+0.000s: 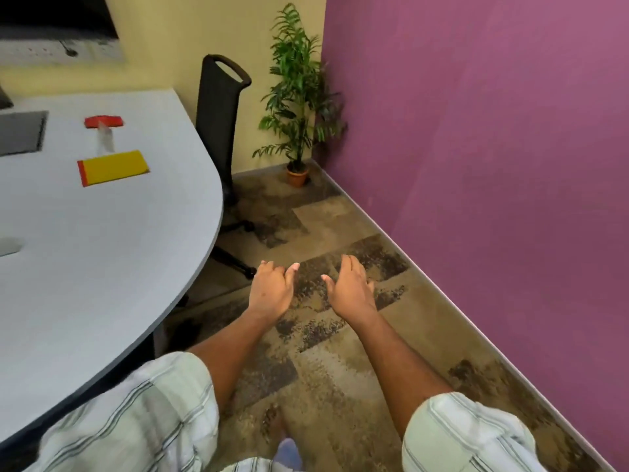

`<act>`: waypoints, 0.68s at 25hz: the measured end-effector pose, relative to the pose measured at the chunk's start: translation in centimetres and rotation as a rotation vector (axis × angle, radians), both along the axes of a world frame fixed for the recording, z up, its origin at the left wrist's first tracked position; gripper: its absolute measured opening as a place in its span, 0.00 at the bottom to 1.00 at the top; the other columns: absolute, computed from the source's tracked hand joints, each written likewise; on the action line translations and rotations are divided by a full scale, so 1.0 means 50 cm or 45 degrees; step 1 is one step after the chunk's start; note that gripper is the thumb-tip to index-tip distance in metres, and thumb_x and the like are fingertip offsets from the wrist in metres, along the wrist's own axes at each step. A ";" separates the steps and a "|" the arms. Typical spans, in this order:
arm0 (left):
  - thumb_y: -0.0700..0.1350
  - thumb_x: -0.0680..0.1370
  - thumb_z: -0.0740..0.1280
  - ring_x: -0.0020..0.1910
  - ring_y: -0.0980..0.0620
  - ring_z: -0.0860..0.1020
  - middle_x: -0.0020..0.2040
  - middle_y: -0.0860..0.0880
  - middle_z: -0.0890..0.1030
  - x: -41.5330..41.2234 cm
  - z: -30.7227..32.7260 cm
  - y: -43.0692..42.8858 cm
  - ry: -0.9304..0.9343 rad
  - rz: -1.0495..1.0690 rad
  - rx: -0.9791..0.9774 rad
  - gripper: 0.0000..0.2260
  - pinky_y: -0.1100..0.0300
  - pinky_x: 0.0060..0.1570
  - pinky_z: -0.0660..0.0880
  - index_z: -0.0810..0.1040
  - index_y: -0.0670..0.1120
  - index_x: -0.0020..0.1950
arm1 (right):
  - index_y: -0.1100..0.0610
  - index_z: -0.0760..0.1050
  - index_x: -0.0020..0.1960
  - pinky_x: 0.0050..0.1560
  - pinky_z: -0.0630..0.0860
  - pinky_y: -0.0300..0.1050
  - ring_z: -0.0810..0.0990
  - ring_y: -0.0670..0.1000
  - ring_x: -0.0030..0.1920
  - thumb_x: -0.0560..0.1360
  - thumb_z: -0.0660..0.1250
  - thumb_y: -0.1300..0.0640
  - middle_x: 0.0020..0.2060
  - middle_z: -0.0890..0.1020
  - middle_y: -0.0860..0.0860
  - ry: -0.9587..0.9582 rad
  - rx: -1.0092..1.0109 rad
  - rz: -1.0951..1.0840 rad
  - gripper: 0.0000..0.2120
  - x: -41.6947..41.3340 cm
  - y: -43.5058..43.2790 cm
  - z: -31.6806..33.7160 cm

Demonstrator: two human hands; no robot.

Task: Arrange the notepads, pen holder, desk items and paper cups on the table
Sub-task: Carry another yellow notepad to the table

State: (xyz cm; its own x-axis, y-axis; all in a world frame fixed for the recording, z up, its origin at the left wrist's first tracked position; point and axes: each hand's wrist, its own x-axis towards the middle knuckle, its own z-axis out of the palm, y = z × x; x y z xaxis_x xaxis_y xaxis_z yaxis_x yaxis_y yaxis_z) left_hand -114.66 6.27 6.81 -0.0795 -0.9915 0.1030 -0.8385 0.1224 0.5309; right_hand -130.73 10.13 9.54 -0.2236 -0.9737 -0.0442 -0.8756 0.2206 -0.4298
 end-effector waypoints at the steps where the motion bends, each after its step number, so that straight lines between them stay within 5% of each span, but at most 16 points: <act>1: 0.53 0.82 0.53 0.51 0.40 0.76 0.45 0.37 0.81 0.002 -0.005 -0.044 -0.012 0.033 0.001 0.25 0.50 0.66 0.65 0.81 0.35 0.44 | 0.57 0.55 0.74 0.69 0.59 0.62 0.57 0.53 0.74 0.79 0.57 0.44 0.74 0.60 0.52 0.013 0.011 0.034 0.29 0.001 -0.048 -0.006; 17: 0.53 0.82 0.53 0.57 0.43 0.76 0.51 0.40 0.82 -0.002 -0.036 -0.579 -0.068 0.336 0.096 0.23 0.51 0.67 0.65 0.82 0.38 0.52 | 0.56 0.54 0.75 0.68 0.61 0.61 0.58 0.54 0.74 0.78 0.59 0.45 0.75 0.59 0.52 -0.041 0.121 0.394 0.30 0.001 -0.702 -0.057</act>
